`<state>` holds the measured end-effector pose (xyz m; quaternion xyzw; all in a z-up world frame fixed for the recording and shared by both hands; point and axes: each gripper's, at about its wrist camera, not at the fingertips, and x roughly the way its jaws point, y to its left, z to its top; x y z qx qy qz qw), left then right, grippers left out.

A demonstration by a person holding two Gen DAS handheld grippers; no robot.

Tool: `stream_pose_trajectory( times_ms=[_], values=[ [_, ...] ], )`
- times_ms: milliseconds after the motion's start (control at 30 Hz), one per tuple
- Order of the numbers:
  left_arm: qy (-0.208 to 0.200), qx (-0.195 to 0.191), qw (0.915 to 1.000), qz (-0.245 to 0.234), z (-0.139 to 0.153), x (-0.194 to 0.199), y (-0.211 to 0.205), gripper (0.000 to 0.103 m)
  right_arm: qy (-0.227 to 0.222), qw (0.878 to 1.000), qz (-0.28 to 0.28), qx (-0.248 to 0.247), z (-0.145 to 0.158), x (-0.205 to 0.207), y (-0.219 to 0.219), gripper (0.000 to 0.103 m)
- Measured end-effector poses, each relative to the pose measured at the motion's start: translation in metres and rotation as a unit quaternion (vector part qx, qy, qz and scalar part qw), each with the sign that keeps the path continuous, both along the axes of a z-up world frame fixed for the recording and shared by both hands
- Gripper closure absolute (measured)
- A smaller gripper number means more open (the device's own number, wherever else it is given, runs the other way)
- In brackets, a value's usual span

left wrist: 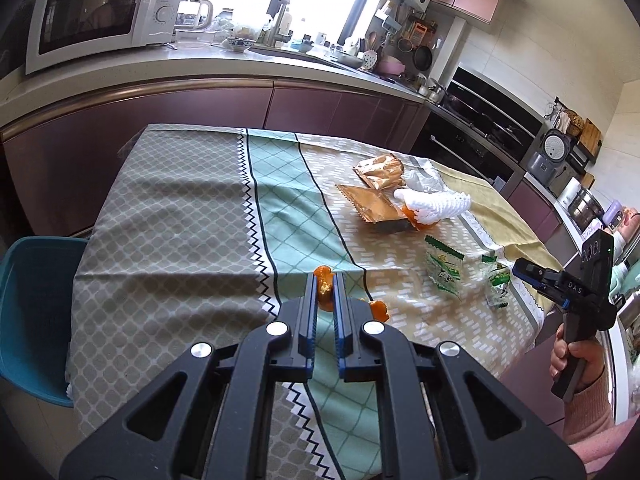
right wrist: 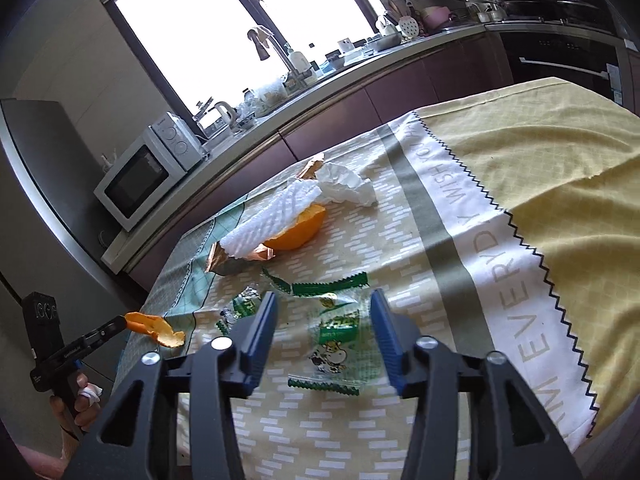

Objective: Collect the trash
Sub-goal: 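Grasp the orange peel with the left gripper while the right gripper grasps the green wrapper, then carry peel and green wrapper to the bin and open both grippers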

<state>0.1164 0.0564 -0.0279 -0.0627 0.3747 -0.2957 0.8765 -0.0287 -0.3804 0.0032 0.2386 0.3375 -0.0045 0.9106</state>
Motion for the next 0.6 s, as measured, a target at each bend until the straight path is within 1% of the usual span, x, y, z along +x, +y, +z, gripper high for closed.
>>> stream_pose_trajectory(
  times_ms=[100, 133, 167, 200, 233, 267, 300, 367, 433, 567, 600],
  values=[
    [0.007, -0.003, 1.0, 0.003, -0.004, 0.001, 0.007, 0.095, 0.011, 1.0, 0.004, 0.006, -0.008, 0.001, 0.002, 0.053],
    [0.01, -0.004, 0.9999, 0.004, -0.006, 0.002, 0.006, 0.095, 0.014, 1.0, 0.005, 0.005, -0.01, 0.002, 0.003, 0.056],
    [0.012, -0.004, 0.9999, 0.006, -0.007, 0.002, 0.008, 0.095, 0.018, 1.0, 0.008, 0.007, -0.012, 0.003, 0.004, 0.064],
    [0.013, -0.004, 0.9999, 0.006, -0.008, 0.001, 0.009, 0.095, 0.022, 1.0, 0.013, 0.011, -0.014, 0.004, 0.005, 0.069],
    [0.014, -0.004, 0.9999, 0.006, -0.009, 0.002, 0.01, 0.095, 0.025, 0.999, 0.015, 0.014, -0.016, 0.005, 0.005, 0.082],
    [0.016, -0.003, 0.9998, 0.007, -0.011, 0.002, 0.01, 0.095, 0.026, 0.999, 0.015, 0.012, -0.017, 0.006, 0.007, 0.084],
    [0.017, -0.004, 0.9998, 0.007, -0.011, 0.001, 0.012, 0.095, 0.024, 1.0, 0.016, 0.01, -0.017, 0.005, 0.009, 0.084],
    [0.02, -0.006, 0.9998, 0.005, -0.013, 0.001, 0.014, 0.095, 0.018, 1.0, 0.021, 0.008, -0.014, 0.004, 0.012, 0.089],
    [0.021, -0.004, 0.9998, -0.002, -0.015, 0.0, 0.016, 0.095, 0.011, 1.0, 0.025, 0.006, -0.009, 0.003, 0.015, 0.089],
    [0.023, 0.021, 0.9995, -0.007, -0.024, -0.001, 0.016, 0.091, -0.006, 0.999, 0.033, 0.009, 0.003, 0.0, 0.02, 0.09],
    [0.026, 0.026, 0.9993, -0.008, -0.027, 0.0, 0.016, 0.088, -0.01, 0.999, 0.037, 0.009, 0.005, 0.0, 0.023, 0.09]
  ],
)
